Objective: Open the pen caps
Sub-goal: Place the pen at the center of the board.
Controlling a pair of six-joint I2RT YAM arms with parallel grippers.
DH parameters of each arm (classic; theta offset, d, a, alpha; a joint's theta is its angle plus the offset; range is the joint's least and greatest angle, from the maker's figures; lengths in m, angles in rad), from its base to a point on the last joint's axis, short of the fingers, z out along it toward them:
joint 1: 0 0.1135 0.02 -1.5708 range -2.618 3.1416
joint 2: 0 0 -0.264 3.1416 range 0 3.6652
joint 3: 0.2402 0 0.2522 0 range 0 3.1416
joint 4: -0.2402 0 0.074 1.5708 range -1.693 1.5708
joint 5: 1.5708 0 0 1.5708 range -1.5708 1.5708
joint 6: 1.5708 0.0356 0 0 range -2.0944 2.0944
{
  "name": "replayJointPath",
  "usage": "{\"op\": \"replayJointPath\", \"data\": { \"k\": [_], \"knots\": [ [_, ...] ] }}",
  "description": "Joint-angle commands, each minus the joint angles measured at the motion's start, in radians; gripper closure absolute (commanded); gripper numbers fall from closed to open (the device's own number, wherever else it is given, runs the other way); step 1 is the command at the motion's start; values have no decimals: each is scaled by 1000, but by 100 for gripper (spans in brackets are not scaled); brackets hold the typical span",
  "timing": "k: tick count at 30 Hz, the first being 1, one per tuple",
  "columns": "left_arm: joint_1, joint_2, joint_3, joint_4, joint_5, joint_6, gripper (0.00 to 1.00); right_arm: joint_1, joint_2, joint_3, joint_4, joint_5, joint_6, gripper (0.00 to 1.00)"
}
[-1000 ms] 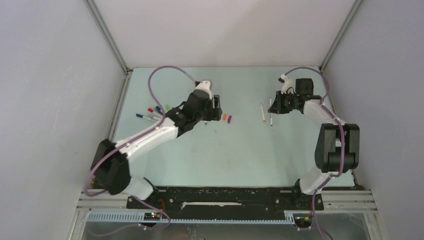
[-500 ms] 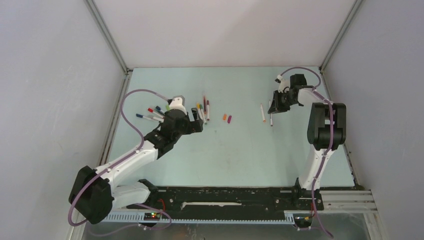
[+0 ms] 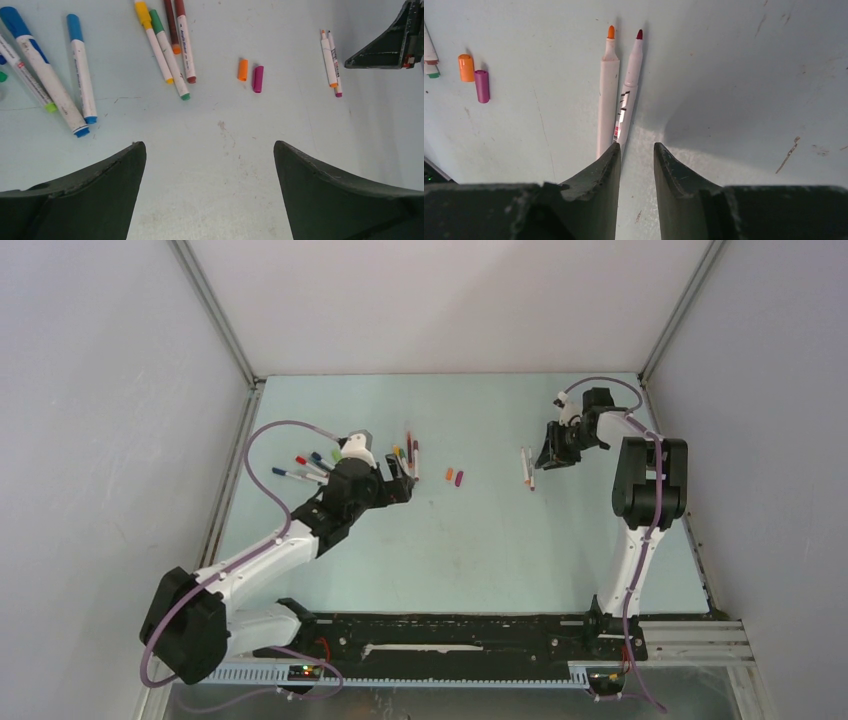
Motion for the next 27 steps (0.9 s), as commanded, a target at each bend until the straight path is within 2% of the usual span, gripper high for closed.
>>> {"op": "replayJointPath", "data": {
  "k": [1,9,12,17,19,23,27],
  "knots": [
    [19,29,-1,67,62,-48,0,-20,-31,32,-12,-54,5,67],
    [53,70,17,91,114,-103,1,-39,-225,-19,-97,-248,-152,63],
    [84,120,52,68,146,-140,4,-38,-330,-20,-182,-349,-238,63],
    [112,225,131,17,161,-150,8,-39,-590,-119,-237,-393,-344,62],
    [114,296,207,-110,108,-140,12,-42,-701,-196,-198,-398,-359,60],
    [114,458,413,-332,49,-87,20,-56,-889,-380,-53,-404,-353,41],
    [116,567,558,-423,9,-18,27,-67,-945,-467,18,-427,-344,38]
  ]
}}
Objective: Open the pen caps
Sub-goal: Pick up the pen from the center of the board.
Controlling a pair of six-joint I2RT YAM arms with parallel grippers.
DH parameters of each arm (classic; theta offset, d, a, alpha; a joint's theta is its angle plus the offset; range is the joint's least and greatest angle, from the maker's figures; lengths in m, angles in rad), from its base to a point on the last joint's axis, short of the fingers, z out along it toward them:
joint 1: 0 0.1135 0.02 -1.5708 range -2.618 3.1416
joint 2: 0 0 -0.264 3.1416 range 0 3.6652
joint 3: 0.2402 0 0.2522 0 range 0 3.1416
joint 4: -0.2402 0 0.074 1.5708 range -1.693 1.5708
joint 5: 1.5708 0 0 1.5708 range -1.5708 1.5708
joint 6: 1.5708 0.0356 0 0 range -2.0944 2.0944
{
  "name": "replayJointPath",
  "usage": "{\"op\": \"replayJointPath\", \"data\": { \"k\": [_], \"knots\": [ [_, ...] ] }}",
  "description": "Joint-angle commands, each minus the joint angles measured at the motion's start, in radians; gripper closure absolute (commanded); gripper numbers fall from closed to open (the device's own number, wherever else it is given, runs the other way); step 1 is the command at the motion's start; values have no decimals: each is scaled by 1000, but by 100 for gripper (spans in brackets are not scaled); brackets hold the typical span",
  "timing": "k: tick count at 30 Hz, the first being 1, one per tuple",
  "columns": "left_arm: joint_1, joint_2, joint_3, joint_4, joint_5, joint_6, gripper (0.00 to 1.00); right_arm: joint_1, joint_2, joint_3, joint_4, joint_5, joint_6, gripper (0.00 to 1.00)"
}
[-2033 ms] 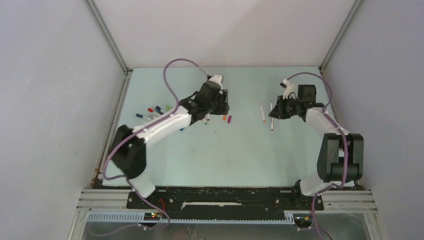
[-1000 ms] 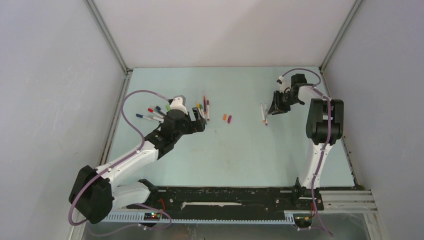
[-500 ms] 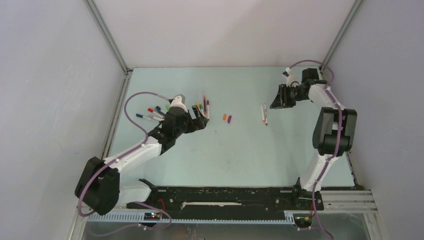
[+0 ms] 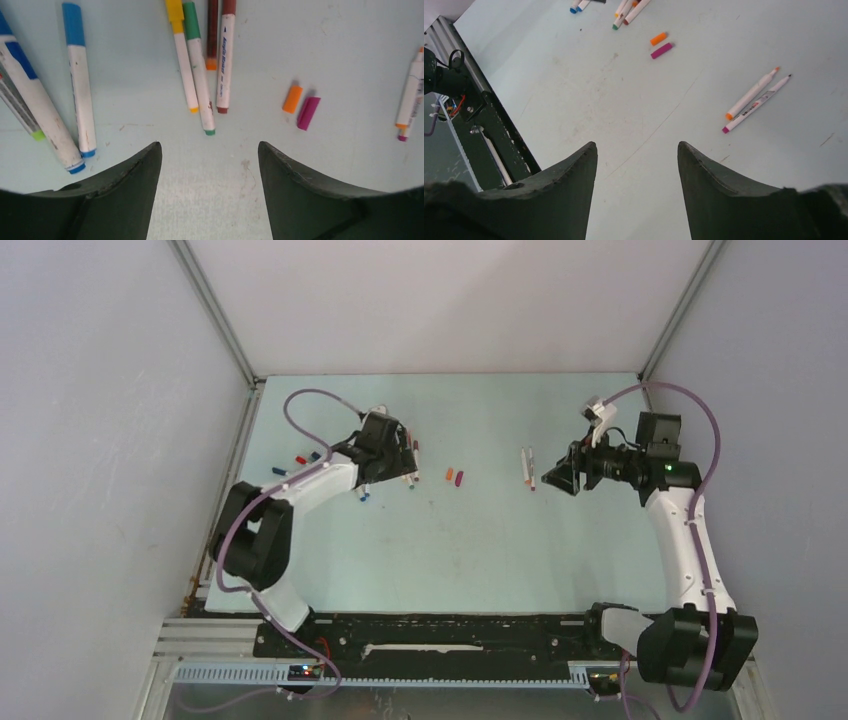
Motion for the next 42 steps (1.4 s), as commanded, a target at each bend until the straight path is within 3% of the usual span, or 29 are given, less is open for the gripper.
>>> {"op": "replayJointPath", "data": {
  "k": [1,11,15,18,22,42],
  "knots": [
    [8,85,164,-169,-71,92,28,-18,-2,-66,101,-43,-18,38],
    [21,192,352,-150,60,246,38,-23,12,-66,109,-64,-4,38],
    [21,278,469,-202,97,292,44,-18,13,-66,109,-62,-4,39],
    [23,345,546,-240,108,294,54,-18,-4,-67,110,-66,-3,39],
    [24,426,670,-328,103,304,58,-19,10,-65,112,-59,-2,39],
    [15,546,713,-354,134,303,71,-19,18,-66,109,-50,-6,39]
  ]
}}
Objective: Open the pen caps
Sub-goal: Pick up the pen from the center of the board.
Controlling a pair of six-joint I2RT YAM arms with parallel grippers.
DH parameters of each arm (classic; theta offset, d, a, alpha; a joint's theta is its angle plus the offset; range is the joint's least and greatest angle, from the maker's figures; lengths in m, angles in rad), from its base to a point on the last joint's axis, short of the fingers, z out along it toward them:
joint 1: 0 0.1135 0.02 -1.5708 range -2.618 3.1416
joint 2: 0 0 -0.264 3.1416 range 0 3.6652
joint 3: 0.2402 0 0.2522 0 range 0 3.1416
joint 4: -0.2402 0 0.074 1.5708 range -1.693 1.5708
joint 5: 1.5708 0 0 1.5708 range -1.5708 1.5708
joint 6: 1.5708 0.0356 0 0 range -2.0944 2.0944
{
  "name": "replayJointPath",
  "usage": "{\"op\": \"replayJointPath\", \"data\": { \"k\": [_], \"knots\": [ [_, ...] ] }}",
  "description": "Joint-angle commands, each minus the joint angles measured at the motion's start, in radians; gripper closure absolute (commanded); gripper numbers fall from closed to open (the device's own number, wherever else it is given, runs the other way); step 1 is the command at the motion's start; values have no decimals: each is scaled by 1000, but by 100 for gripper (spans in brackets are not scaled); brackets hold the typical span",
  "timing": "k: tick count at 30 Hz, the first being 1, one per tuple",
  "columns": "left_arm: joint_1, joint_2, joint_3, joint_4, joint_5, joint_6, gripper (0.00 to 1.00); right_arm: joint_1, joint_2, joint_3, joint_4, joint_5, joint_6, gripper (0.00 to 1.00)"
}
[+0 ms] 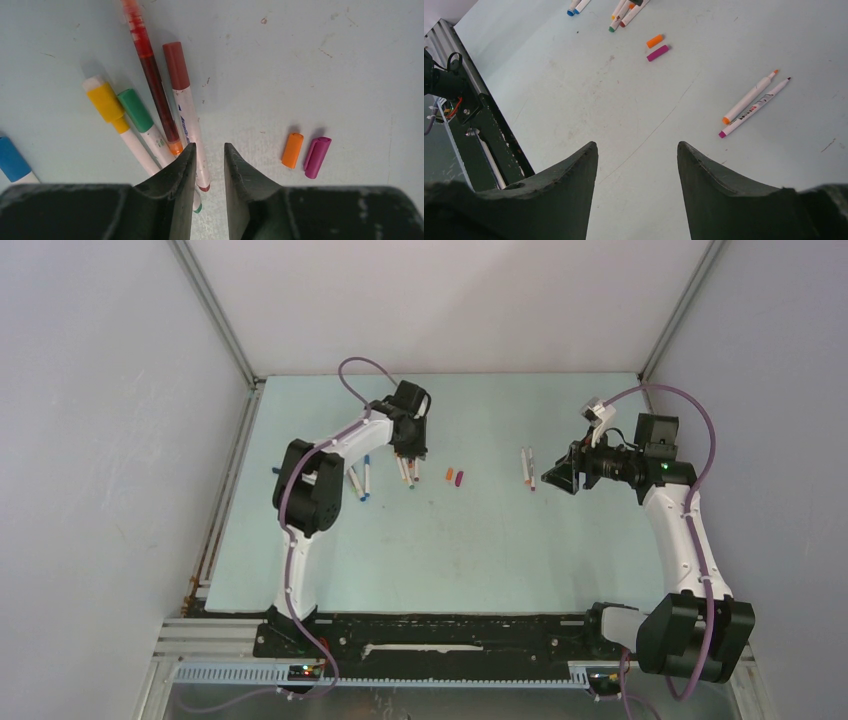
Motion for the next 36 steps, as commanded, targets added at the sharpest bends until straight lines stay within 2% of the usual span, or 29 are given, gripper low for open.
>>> {"op": "replayJointPath", "data": {
  "k": [1,13,23,29,36],
  "knots": [
    [-4,21,56,-20,-1,23,71,2,-1,9,24,-10,-4,39],
    [-8,44,56,-50,0,31,69,1,0,10,24,-9,-2,39],
    [-19,51,44,-89,-5,33,72,1,-10,10,24,-13,-1,39],
    [-31,56,53,-132,-60,39,71,-1,-19,10,26,-16,1,39],
    [-42,62,54,-151,-67,39,81,-8,-31,9,22,-28,3,39]
  ]
}}
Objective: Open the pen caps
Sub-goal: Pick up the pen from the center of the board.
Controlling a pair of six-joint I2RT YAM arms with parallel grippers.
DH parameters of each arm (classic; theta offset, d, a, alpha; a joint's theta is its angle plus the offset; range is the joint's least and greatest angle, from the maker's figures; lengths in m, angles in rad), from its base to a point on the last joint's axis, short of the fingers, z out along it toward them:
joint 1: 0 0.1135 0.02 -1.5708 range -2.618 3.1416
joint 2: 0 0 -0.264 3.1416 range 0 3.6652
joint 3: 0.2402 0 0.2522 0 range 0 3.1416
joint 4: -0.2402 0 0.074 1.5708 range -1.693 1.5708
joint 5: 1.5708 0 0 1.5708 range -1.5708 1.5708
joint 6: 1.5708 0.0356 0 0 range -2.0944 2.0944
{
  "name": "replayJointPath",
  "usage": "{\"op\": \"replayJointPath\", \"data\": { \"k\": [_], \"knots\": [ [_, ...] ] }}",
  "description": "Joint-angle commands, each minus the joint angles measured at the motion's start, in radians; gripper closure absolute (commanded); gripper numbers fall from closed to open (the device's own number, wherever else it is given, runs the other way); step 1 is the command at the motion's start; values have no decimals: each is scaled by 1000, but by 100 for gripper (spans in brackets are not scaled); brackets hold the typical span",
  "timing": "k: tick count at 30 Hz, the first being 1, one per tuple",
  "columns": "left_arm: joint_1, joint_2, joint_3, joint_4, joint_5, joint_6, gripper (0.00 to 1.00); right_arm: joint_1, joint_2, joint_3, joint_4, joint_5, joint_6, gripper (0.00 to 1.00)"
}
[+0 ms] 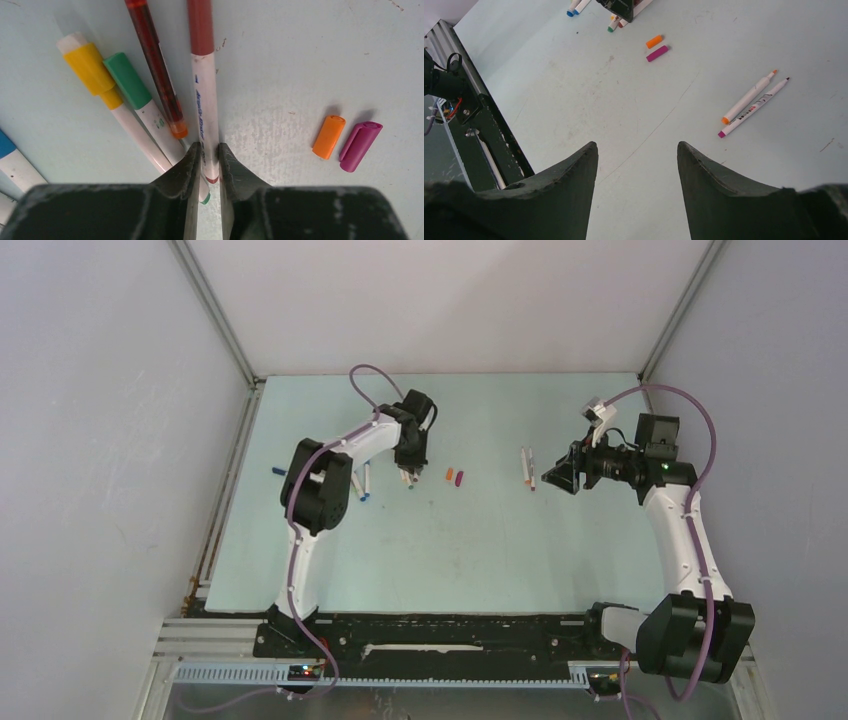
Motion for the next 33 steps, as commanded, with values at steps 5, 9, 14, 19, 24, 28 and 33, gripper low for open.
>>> {"op": "replayJointPath", "data": {
  "k": [5,9,14,19,24,28,33],
  "knots": [
    [-11,-30,7,-24,-32,23,91,-6,-35,10,20,-37,2,39],
    [-14,-111,-62,31,-39,22,94,-4,-34,10,15,-46,1,39],
    [-17,-281,-223,173,-27,1,97,12,-14,10,4,-62,-7,39],
    [-23,-458,-406,343,27,-28,99,52,5,10,-9,-73,-30,39],
    [-39,-689,-646,603,161,-74,100,87,-8,-30,36,-172,-27,37],
    [-99,-858,-848,880,254,-125,100,110,-46,-139,314,-255,208,35],
    [-197,-999,-974,1069,218,-190,100,119,-89,-352,930,-263,711,22]
  ]
}}
